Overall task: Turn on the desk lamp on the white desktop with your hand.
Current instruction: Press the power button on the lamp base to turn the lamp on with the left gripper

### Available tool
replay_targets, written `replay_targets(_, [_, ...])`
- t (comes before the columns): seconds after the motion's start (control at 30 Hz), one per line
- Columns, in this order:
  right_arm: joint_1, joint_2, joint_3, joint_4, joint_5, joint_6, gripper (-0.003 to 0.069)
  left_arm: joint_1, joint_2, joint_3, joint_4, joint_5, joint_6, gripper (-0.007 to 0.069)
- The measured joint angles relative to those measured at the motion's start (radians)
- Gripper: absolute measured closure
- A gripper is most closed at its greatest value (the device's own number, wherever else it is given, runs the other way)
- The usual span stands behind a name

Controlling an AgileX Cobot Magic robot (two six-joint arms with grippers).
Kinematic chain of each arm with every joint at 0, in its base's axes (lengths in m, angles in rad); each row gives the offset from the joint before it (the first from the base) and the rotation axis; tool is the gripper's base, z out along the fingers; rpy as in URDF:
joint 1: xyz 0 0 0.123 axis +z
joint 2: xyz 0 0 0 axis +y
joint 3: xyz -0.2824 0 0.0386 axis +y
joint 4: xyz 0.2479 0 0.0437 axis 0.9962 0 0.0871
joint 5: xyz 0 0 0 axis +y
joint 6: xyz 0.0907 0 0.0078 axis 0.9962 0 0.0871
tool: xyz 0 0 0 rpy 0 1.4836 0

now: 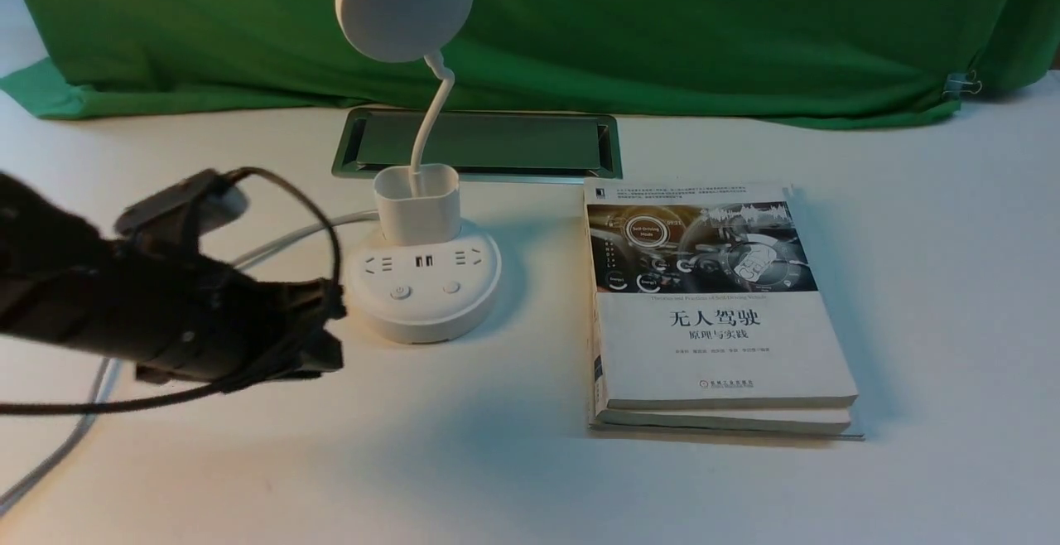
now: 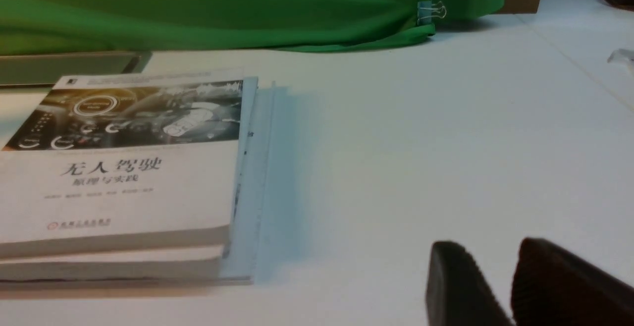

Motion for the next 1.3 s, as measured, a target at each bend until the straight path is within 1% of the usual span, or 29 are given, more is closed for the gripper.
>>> replay_targets(0.03, [0.0, 0.0, 0.0, 0.0, 0.0, 0.0, 0.0421, -0.016, 0.011, -0.008, 0.011, 0.0, -0.005, 0.0571])
replay_targets(0.07, [0.0, 0.0, 0.0, 0.0, 0.0, 0.0, 0.0421, -0.078, 0.053, -0.074, 0.112, 0.002, -0.066, 0.0604])
replay_targets(0.1, [0.0, 0.0, 0.0, 0.0, 0.0, 0.0, 0.0421, -0.1, 0.07, -0.109, 0.167, 0.003, -0.102, 0.0615])
replay_targets(0.13, [0.0, 0.0, 0.0, 0.0, 0.0, 0.0, 0.0421, -0.121, 0.086, -0.126, 0.208, 0.003, -0.121, 0.0621])
replay_targets(0.17, [0.0, 0.0, 0.0, 0.0, 0.0, 0.0, 0.0421, -0.17, 0.134, -0.195, 0.314, 0.007, -0.195, 0.0626])
replay_targets(0.27, [0.0, 0.0, 0.0, 0.0, 0.0, 0.0, 0.0421, -0.225, 0.222, -0.312, 0.455, 0.008, -0.302, 0.0627])
replay_targets(0.4, [0.0, 0.0, 0.0, 0.0, 0.0, 0.0, 0.0421, -0.25, 0.336, -0.43, 0.543, 0.01, -0.352, 0.0627])
replay_targets(0.5, [0.0, 0.0, 0.0, 0.0, 0.0, 0.0, 0.0421, -0.251, 0.378, -0.471, 0.58, 0.006, -0.361, 0.0627])
replay_targets(0.53, [0.0, 0.0, 0.0, 0.0, 0.0, 0.0, 0.0421, -0.251, 0.409, -0.497, 0.622, -0.001, -0.387, 0.0627])
replay_targets(0.57, [0.0, 0.0, 0.0, 0.0, 0.0, 0.0, 0.0421, -0.251, 0.409, -0.499, 0.626, -0.002, -0.39, 0.0627])
replay_targets(0.6, [0.0, 0.0, 0.0, 0.0, 0.0, 0.0, 0.0421, -0.251, 0.426, -0.511, 0.659, -0.013, -0.412, 0.0627])
replay_targets(0.7, [0.0, 0.0, 0.0, 0.0, 0.0, 0.0, 0.0421, -0.251, 0.44, -0.518, 0.687, -0.031, -0.438, 0.0625])
replay_targets(0.83, [0.0, 0.0, 0.0, 0.0, -0.001, 0.0, 0.0421, -0.251, 0.441, -0.518, 0.689, -0.042, -0.449, 0.0625])
replay_targets(1.13, [0.0, 0.0, 0.0, 0.0, -0.001, 0.0, 0.0421, -0.251, 0.446, -0.518, 0.638, -0.049, -0.454, 0.0625])
replay_targets(1.3, [0.0, 0.0, 0.0, 0.0, -0.001, 0.0, 0.0419, -0.251, 0.483, -0.525, 0.634, -0.055, -0.454, 0.0624])
